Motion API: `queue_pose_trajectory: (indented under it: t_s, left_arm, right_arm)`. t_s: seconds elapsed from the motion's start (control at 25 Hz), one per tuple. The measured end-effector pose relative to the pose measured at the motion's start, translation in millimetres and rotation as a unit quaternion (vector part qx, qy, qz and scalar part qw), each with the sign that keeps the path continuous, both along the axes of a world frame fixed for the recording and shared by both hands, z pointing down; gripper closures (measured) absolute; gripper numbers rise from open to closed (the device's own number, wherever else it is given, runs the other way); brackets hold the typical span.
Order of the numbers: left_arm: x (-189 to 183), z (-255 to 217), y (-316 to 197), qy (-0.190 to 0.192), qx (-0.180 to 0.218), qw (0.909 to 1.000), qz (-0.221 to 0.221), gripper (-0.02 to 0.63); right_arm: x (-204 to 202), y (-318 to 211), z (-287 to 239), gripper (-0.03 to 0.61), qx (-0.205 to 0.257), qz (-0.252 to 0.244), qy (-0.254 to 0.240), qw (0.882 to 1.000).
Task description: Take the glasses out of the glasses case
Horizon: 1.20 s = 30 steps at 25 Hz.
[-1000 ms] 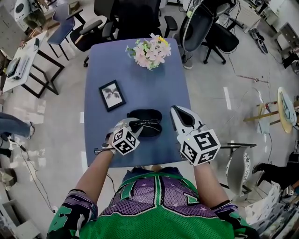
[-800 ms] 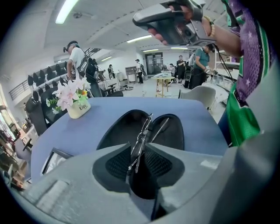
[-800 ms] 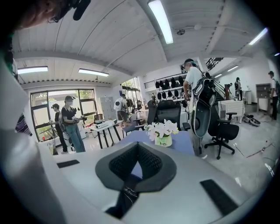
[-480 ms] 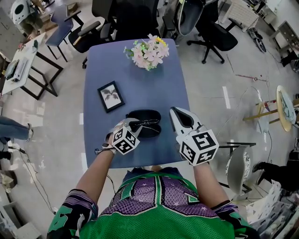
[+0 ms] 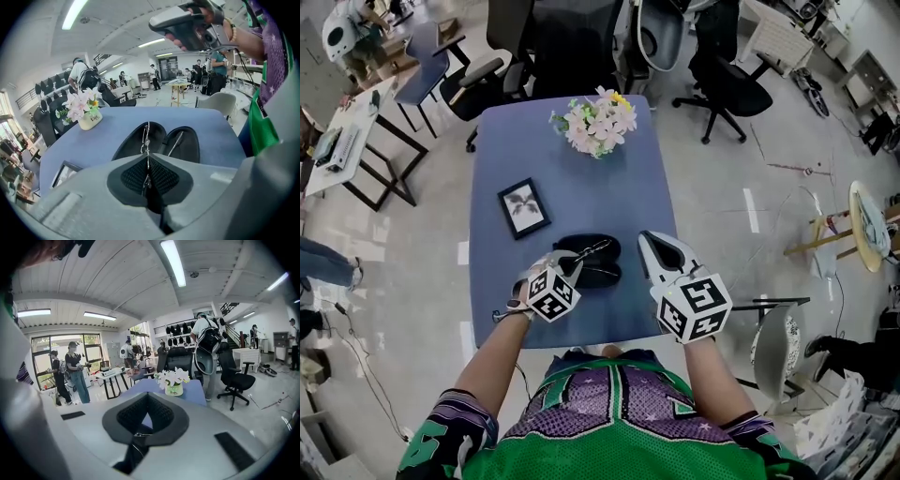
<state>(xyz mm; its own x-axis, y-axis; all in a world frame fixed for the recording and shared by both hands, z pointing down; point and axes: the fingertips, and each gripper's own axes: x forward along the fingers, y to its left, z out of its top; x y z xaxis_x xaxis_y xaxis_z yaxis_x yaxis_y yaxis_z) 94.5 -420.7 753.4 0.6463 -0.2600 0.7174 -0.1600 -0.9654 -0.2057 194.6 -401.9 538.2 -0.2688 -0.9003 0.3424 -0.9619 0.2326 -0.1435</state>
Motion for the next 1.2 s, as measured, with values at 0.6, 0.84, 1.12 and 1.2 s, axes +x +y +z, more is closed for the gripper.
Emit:
queue_pose_trajectory:
  t_s: [0.6, 0.84, 1.12, 1.2]
  left_arm:
    - [-12, -65, -8, 0.059, 0.032, 0.9965, -0.049, 0.594]
    - [-25, -98, -2, 0.098, 0.036, 0.9913, -0.081, 0.594]
    - [-46, -125, 21, 0.127, 0.036, 0.9857, -0.105, 0.594]
    - [-51, -132, 28, 0.142, 0.034, 0.9828, -0.113, 0.594]
  right_arm:
    - [-20, 25, -24, 0.577, 0.017, -0.007, 0.004, 1.0]
    - [-31, 37, -39, 0.577, 0.033, -0.011, 0.006, 0.999]
    - [-50, 54, -59, 0.577, 0.049, -0.019, 0.009, 0.999]
    - [-55, 60, -63, 0.577, 0.054, -0.02, 0.008, 0.998]
